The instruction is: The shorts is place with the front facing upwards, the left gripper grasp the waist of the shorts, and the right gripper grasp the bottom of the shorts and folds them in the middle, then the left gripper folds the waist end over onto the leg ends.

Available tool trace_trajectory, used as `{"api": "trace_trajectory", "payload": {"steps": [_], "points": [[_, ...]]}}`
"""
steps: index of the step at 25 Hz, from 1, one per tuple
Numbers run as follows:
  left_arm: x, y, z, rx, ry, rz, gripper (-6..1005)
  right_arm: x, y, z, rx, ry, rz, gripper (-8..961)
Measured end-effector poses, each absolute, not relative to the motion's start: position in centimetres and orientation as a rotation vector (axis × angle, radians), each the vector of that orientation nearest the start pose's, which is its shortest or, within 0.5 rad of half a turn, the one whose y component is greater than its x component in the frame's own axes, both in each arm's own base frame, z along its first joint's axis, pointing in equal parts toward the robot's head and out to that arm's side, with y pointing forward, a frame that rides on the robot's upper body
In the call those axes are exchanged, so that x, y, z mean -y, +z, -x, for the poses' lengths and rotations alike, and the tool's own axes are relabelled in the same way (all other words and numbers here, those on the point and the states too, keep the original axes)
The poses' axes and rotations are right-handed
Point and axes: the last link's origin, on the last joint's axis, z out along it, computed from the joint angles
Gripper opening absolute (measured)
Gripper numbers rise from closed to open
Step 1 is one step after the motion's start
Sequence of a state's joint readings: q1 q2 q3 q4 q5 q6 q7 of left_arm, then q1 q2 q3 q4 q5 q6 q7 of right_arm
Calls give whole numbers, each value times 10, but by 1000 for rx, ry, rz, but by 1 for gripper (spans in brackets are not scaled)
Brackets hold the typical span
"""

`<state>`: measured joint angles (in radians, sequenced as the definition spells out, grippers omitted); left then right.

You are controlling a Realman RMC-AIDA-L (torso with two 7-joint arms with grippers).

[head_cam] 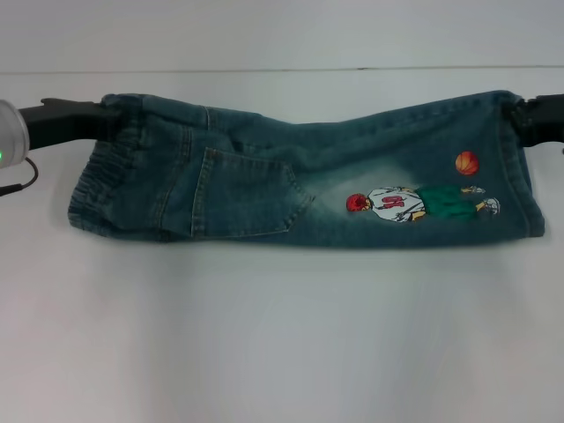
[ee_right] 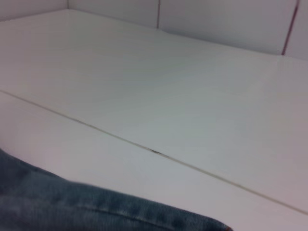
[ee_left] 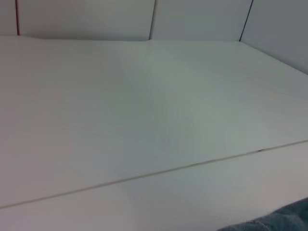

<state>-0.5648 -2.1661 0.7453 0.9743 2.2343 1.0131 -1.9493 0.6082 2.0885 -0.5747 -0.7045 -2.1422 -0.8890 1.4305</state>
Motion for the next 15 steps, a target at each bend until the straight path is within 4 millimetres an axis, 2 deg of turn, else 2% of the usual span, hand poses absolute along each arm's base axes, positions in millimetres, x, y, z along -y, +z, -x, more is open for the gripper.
{"api": "trace_trajectory", "payload": {"steps": [15], "points": [[-416,28,263,948,-351,2128,74,-427,37,-309,-636,142,2087,34]]}}
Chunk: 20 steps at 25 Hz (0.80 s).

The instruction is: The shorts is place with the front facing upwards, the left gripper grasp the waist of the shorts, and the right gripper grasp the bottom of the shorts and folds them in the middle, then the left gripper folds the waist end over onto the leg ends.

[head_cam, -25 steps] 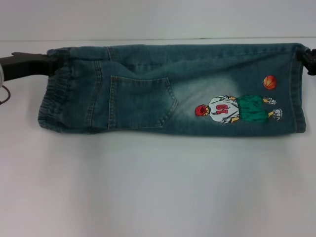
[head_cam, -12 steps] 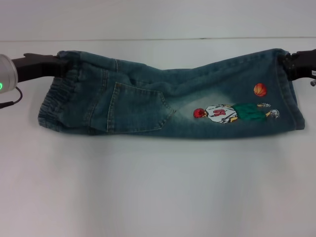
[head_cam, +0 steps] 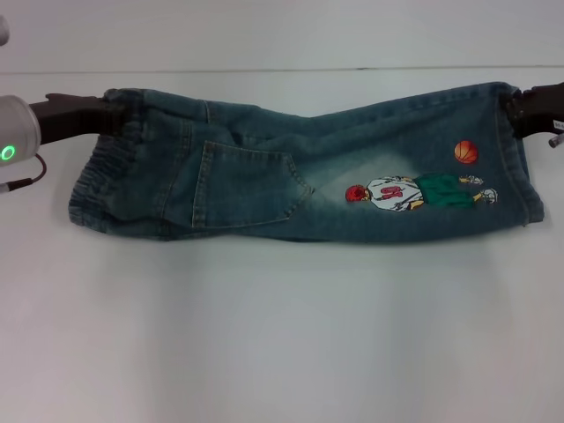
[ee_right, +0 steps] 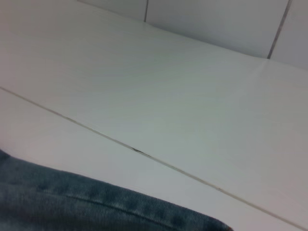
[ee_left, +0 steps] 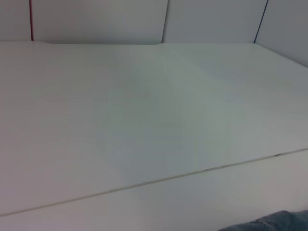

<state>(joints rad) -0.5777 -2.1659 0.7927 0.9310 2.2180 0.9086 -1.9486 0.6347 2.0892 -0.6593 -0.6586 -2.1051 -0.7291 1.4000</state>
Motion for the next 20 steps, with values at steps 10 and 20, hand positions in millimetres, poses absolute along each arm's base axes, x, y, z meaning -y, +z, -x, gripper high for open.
{"api": "trace_trajectory", "payload": {"steps": [10,20], "points": [[-417,21,256,892,-311,2177,75,-427,31,-304,-632,151,2122,56],[-418,16,250,827,-261,2221,332,-426,28,-302,-629,154,2144,180]]}}
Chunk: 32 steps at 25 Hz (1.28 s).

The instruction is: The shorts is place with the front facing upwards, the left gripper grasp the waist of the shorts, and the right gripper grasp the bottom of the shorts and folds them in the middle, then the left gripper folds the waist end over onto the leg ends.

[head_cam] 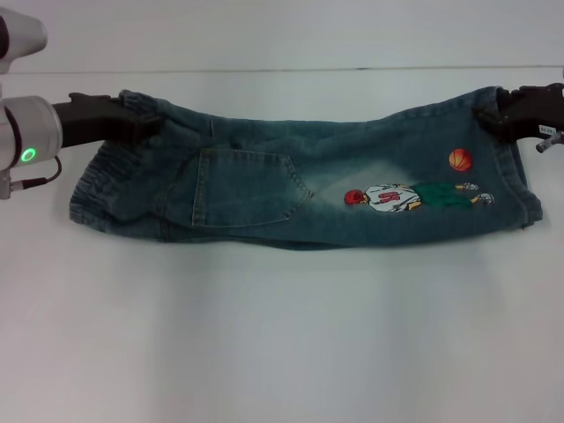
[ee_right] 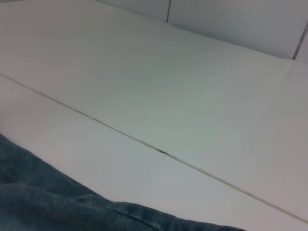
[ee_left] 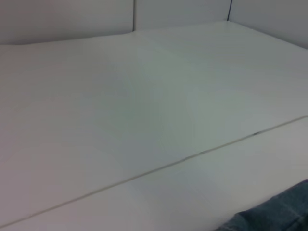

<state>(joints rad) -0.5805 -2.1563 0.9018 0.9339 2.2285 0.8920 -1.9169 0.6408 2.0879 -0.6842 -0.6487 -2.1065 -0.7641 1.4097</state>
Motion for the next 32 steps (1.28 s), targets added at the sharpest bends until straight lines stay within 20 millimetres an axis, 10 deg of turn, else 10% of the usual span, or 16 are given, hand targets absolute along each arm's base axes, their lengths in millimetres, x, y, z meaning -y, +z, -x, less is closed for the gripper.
{"api": "trace_trajectory", "payload": {"steps": [13,19,32], "points": [[-427,9,237,673,-129,2273,883,-412,34,-321,-685,151,2110,767],[-434,16,230,597,-54,2272,886,-404,31,-325,-711,171,2125,945],[-433,37,257,633,59,2208,889,-399,29,-324,-726,212,2139,945]]}}
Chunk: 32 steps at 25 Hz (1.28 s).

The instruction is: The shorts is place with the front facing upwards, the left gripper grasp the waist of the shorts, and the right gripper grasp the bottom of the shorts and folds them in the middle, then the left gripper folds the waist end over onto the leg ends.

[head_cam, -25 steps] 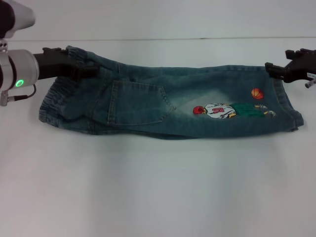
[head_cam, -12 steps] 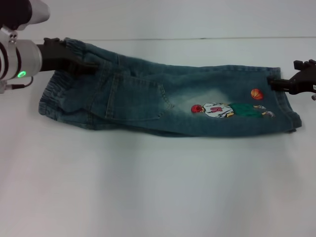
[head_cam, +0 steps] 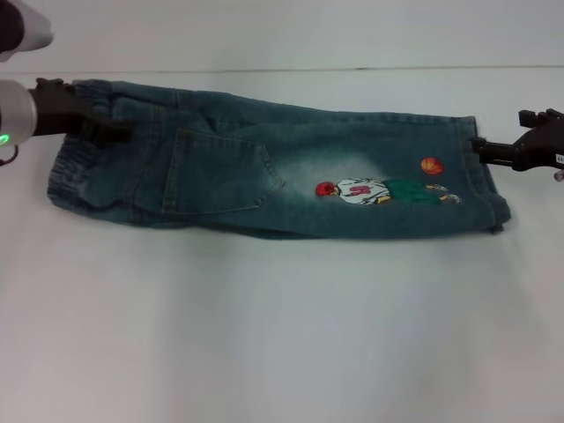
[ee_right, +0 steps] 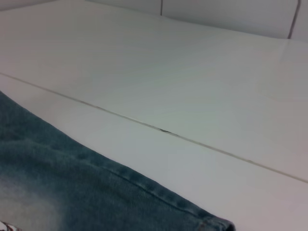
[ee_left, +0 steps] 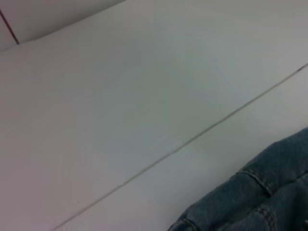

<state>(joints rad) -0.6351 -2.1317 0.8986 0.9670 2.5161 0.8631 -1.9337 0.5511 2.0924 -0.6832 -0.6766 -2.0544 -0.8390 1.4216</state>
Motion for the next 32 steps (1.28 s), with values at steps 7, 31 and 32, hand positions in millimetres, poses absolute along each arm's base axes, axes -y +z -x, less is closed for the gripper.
{"api": "trace_trajectory", "payload": {"steps": [7,31,32], "points": [[-430,32,267,657,84,2223,889,-400,28,-320,-717,238,2153,945],[-436,18,276,645,149,2177,888,-401,26,-315,-703,245,2169,944],[-435,18,277,648,151,2176,888,-401,26,-316,-704,245,2168,945]]}}
